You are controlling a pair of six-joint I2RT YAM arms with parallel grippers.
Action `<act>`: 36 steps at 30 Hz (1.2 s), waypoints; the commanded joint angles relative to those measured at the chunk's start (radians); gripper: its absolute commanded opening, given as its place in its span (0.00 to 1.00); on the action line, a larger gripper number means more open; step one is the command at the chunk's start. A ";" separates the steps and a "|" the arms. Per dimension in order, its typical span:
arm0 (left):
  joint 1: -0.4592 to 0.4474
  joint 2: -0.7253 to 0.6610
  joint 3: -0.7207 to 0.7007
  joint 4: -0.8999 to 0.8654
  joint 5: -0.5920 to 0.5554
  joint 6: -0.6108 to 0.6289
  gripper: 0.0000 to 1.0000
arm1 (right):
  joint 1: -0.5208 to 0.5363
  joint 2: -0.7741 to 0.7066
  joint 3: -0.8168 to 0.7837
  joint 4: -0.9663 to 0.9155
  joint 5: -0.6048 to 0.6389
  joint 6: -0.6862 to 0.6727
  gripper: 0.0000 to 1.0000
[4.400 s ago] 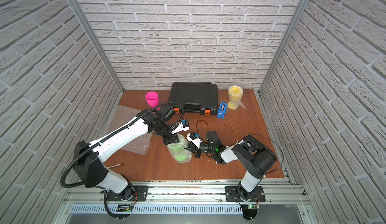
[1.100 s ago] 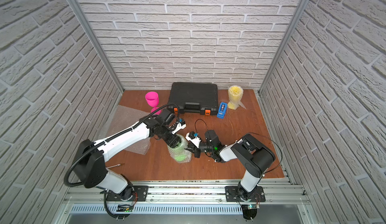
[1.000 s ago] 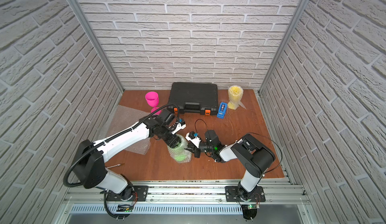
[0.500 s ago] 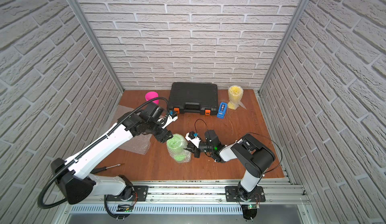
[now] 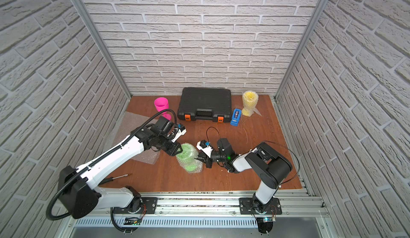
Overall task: Wrap wine glasses in bubble wrap
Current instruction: Wrap the wine glass in bubble wrap, then pick up the bubble wrap from the center of the board.
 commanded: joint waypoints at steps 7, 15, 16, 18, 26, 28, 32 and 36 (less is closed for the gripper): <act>0.006 0.010 0.051 -0.009 -0.022 -0.005 0.02 | -0.037 -0.197 -0.021 -0.244 0.089 0.037 0.37; -0.030 0.002 0.133 -0.095 -0.140 0.011 0.02 | -0.043 -0.552 0.115 -0.823 0.209 0.108 0.49; -0.034 0.003 0.135 -0.094 -0.150 0.011 0.02 | -0.042 -0.580 0.145 -0.882 0.231 0.142 0.49; -0.048 0.008 0.141 -0.092 -0.174 0.005 0.02 | -0.026 -0.609 0.211 -0.986 0.318 0.236 0.49; -0.111 0.057 0.172 -0.110 -0.283 -0.011 0.01 | 0.078 -0.378 0.697 -1.518 0.449 0.582 0.36; -0.113 0.068 0.177 -0.106 -0.294 -0.019 0.01 | 0.122 -0.330 0.757 -1.549 0.487 0.642 0.39; -0.118 0.085 0.182 -0.108 -0.323 -0.022 0.01 | 0.181 -0.240 0.883 -1.662 0.605 0.740 0.46; -0.120 0.079 0.161 -0.077 -0.323 -0.043 0.01 | 0.213 -0.159 0.941 -1.711 0.672 0.790 0.46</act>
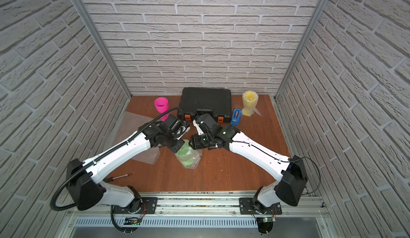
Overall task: Wrap wine glasses in bubble wrap
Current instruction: Pick up the bubble wrap from the center of the board.
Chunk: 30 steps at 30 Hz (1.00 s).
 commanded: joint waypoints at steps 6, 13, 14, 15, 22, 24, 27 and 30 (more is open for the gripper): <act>-0.007 -0.019 -0.024 0.067 0.006 -0.050 0.01 | 0.037 0.137 0.069 -0.123 0.139 0.105 0.39; -0.009 -0.065 -0.094 0.219 0.121 -0.143 0.02 | 0.039 0.204 0.127 -0.147 0.184 0.098 0.28; -0.009 -0.073 -0.102 0.236 0.128 -0.154 0.02 | 0.038 0.208 0.130 -0.150 0.193 0.094 0.28; -0.009 -0.083 -0.114 0.257 0.137 -0.166 0.02 | 0.037 0.215 0.134 -0.153 0.197 0.094 0.28; -0.008 -0.144 -0.157 0.336 0.159 -0.219 0.12 | 0.019 0.248 0.210 -0.266 0.266 0.043 0.10; -0.005 -0.166 -0.153 0.324 0.121 -0.208 0.26 | 0.002 0.236 0.222 -0.296 0.284 0.026 0.03; 0.001 -0.217 -0.151 0.327 0.053 -0.175 0.46 | -0.039 0.211 0.239 -0.336 0.319 -0.001 0.03; 0.020 -0.270 -0.156 0.348 -0.011 -0.142 0.58 | -0.097 0.194 0.252 -0.360 0.328 -0.037 0.03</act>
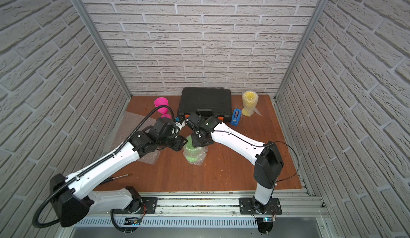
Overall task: Wrap wine glasses in bubble wrap
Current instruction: Pick up the bubble wrap from the center of the board, then place the bubble wrap at the center of the board.
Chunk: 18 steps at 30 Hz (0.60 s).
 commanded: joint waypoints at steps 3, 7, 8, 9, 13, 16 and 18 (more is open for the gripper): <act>0.048 -0.093 -0.008 0.060 -0.126 0.058 0.65 | -0.119 -0.054 0.049 -0.070 0.059 -0.083 0.03; 0.091 -0.135 -0.030 0.069 -0.182 0.077 0.69 | -0.213 -0.027 0.103 -0.055 0.070 -0.141 0.03; 0.094 -0.135 -0.033 0.068 -0.200 0.090 0.68 | -0.235 -0.013 0.121 -0.052 0.069 -0.151 0.03; 0.093 -0.133 -0.035 0.062 -0.224 0.097 0.68 | -0.259 0.007 0.144 -0.050 0.061 -0.164 0.03; 0.095 -0.118 -0.051 0.062 -0.265 0.076 0.66 | -0.335 0.106 0.254 -0.054 0.017 -0.196 0.03; 0.097 -0.110 -0.066 0.068 -0.281 0.044 0.65 | -0.362 0.182 0.340 -0.079 -0.001 -0.215 0.03; 0.099 -0.101 -0.070 0.064 -0.289 0.026 0.65 | -0.379 0.231 0.393 -0.091 -0.004 -0.223 0.03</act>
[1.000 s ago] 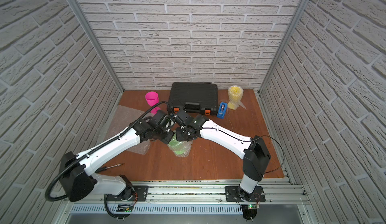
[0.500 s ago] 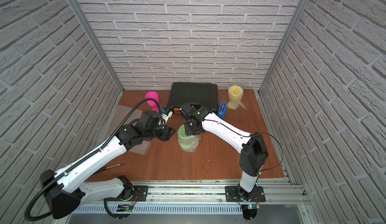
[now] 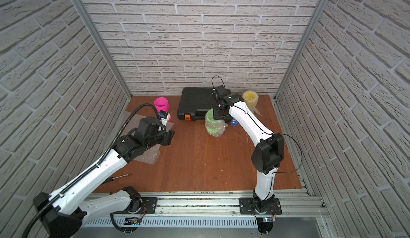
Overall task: Wrap wine glasses in bubble wrap
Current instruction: Place the bubble wrap at the center of the board.
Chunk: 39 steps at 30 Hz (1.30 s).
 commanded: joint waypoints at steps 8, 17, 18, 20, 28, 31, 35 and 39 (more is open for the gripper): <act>0.021 0.059 -0.009 0.020 -0.025 -0.091 0.65 | -0.051 0.170 0.158 -0.025 -0.017 -0.058 0.03; 0.035 0.104 0.003 -0.002 0.002 -0.085 0.65 | -0.090 0.082 0.201 -0.161 -0.034 -0.106 0.03; 0.040 0.104 0.001 0.003 0.006 -0.084 0.65 | -0.103 0.048 0.182 -0.168 -0.038 -0.109 0.03; 0.052 0.107 -0.003 0.010 0.016 -0.079 0.65 | -0.130 -0.026 0.147 -0.176 -0.040 -0.118 0.03; 0.139 0.128 -0.005 0.006 0.051 -0.026 0.65 | -0.356 -0.164 0.037 -0.172 -0.027 -0.164 0.03; 0.172 0.136 -0.025 0.028 0.053 0.024 0.65 | -0.471 -0.164 0.026 -0.144 -0.050 -0.172 0.03; 0.193 0.150 -0.062 0.081 0.053 0.109 0.65 | -0.621 -0.121 0.043 -0.099 -0.058 -0.162 0.03; 0.201 0.169 -0.075 0.111 0.056 0.128 0.65 | -0.738 -0.066 0.080 -0.029 -0.070 -0.133 0.03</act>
